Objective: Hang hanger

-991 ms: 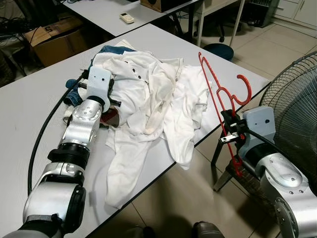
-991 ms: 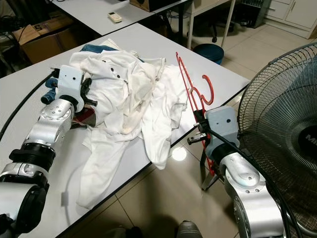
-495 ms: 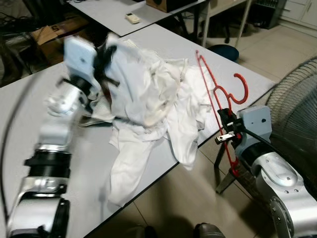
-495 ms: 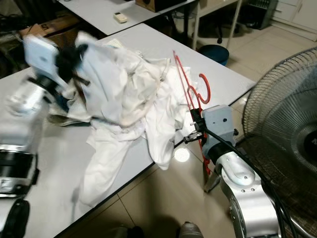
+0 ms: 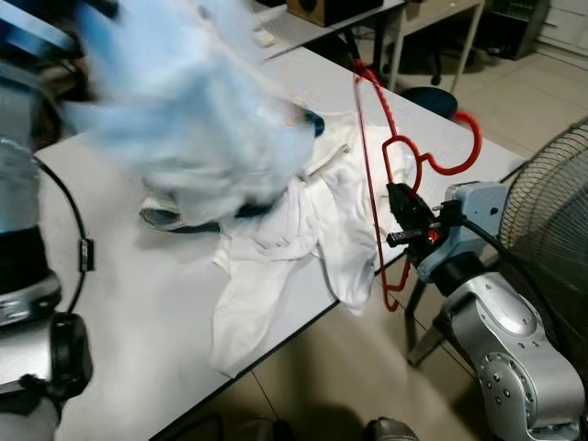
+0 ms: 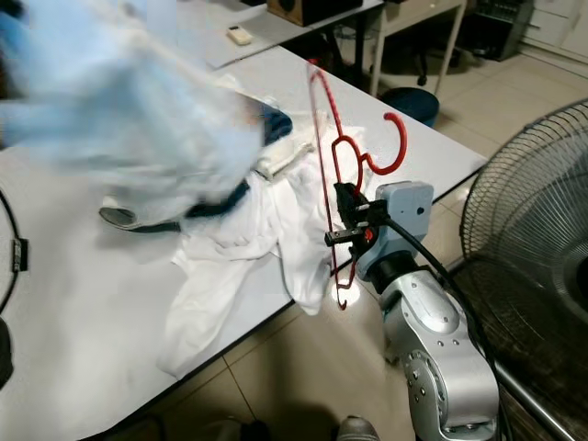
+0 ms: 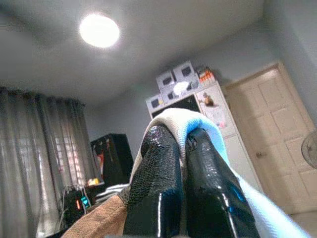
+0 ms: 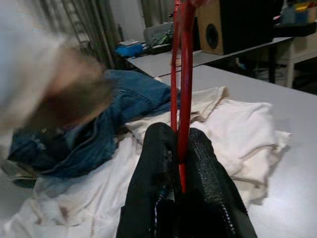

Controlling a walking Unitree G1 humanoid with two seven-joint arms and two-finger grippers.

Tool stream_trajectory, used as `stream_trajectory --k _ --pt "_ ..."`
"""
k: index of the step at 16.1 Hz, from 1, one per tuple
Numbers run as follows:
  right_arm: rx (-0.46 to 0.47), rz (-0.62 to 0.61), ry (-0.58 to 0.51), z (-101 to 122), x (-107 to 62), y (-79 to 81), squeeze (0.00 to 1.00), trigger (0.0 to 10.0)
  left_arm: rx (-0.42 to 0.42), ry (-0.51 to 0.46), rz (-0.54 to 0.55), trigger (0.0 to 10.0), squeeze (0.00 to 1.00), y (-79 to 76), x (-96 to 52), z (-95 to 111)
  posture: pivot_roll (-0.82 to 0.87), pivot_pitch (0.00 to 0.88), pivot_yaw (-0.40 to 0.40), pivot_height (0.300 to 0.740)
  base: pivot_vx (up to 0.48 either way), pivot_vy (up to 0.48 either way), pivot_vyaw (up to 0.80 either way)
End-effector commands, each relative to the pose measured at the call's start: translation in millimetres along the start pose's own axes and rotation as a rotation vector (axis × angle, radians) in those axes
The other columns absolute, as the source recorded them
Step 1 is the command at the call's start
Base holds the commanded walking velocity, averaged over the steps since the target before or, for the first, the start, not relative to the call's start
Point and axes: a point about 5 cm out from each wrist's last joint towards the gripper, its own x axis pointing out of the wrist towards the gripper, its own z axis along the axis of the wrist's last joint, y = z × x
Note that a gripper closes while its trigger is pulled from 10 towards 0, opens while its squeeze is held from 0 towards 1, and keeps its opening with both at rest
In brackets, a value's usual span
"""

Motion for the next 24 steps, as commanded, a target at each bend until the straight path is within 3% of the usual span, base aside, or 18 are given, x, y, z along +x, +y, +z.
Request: stream_trajectory --k 1,3,5,6,8,9,11,12,13,14,15,16,18,20,21,22,23,24 --pt "0.018 -0.004 0.028 -4 -0.7 1.3 0.00 10.0 0.014 0.244 -0.016 0.0 0.00 -6.1 -15.2 -36 -0.12 0.024 0.141 0.740 0.000 0.000 0.00" --pt "-0.017 -0.034 0.063 -7 -1.6 -2.3 0.00 10.0 -0.013 0.500 0.121 0.0 0.00 -11.4 -44.9 -78 -0.13 0.032 0.144 0.740 0.000 0.000 0.00" --pt "-0.034 -0.007 0.069 -7 -2.1 -2.0 0.00 10.0 -0.035 0.578 0.193 0.0 0.00 -17.3 -57.0 -92 -0.13 0.040 0.142 0.740 0.000 0.000 0.00" --pt "-0.037 0.047 0.034 -1 -2.2 2.8 0.00 10.0 -0.061 0.569 0.121 0.0 0.00 -32.5 -51.4 -93 -0.13 0.045 0.141 0.740 0.000 0.000 0.00" --pt "-0.053 0.041 -0.013 8 -1.3 2.1 0.00 10.0 -0.085 0.514 0.051 0.0 0.00 -42.2 -35.1 -86 -0.14 0.045 0.138 0.740 0.000 0.000 0.00" --pt "-0.028 0.031 -0.061 16 0.1 -1.6 0.00 10.0 -0.127 0.431 0.036 0.0 0.00 -48.0 -11.4 -76 -0.14 0.042 0.135 0.740 0.000 0.000 0.00" --pt "0.048 -0.006 -0.099 23 2.4 -9.5 0.00 10.0 -0.169 0.312 0.122 0.0 0.00 -42.7 22.3 -62 -0.14 0.040 0.135 0.740 0.000 0.000 0.00" --pt "0.096 -0.022 -0.126 27 2.0 -14.6 0.00 10.0 -0.214 0.248 0.233 0.0 0.00 -33.5 37.6 -53 -0.14 0.038 0.143 0.740 0.000 0.000 0.00" --pt "0.114 -0.023 -0.128 27 1.5 -15.6 0.00 10.0 -0.224 0.245 0.273 0.0 0.00 -29.5 39.2 -53 -0.14 0.037 0.145 0.740 0.000 0.000 0.00" --pt "0.113 -0.046 -0.127 27 0.4 -18.2 0.00 10.0 -0.185 0.313 0.373 0.0 0.00 -18.6 32.3 -62 -0.14 0.036 0.149 0.740 0.000 0.000 0.00" --pt "0.078 -0.061 -0.118 27 -0.4 -19.1 0.00 10.0 -0.144 0.435 0.472 0.0 0.00 -9.7 12.7 -81 -0.14 0.034 0.152 0.740 0.000 0.000 0.00" --pt "0.106 -0.030 -0.117 28 0.1 -14.9 0.00 10.0 -0.118 0.595 0.640 0.0 0.00 0.5 -32.4 -108 -0.15 0.038 0.157 0.740 0.000 0.000 0.00" --pt "0.115 -0.026 -0.119 29 -1.1 -13.2 0.00 10.0 -0.100 0.740 0.745 0.0 0.00 -1.0 -77.3 -131 -0.16 0.041 0.152 0.740 0.000 0.000 0.00" --pt "0.103 0.051 -0.090 26 -2.5 -6.1 0.00 10.0 -0.053 0.900 0.744 0.0 0.00 -12.9 -115.3 -152 -0.16 0.047 0.148 0.740 0.000 0.000 0.00" --pt "0.072 0.097 -0.060 22 -4.3 -2.3 0.00 10.0 -0.022 0.973 0.711 9.5 0.00 -21.3 -128.8 -160 -0.15 0.051 0.145 0.740 0.000 0.000 0.00" --pt "0.077 0.135 -0.014 17 -6.8 0.4 0.00 10.0 -0.020 0.992 0.617 10.0 0.00 -31.6 -130.6 -162 -0.15 0.053 0.143 0.740 0.000 0.000 0.00" --pt "0.106 0.148 0.013 15 -9.2 1.7 0.00 10.0 0.006 0.946 0.393 10.0 1.00 -46.1 -117.9 -154 -0.14 0.068 0.128 0.740 0.000 0.000 0.00" --pt "0.114 0.145 0.014 14 -9.6 1.8 0.00 10.0 0.004 0.939 0.349 10.0 1.00 -49.8 -116.0 -152 -0.14 0.069 0.128 0.740 0.000 0.000 0.00"
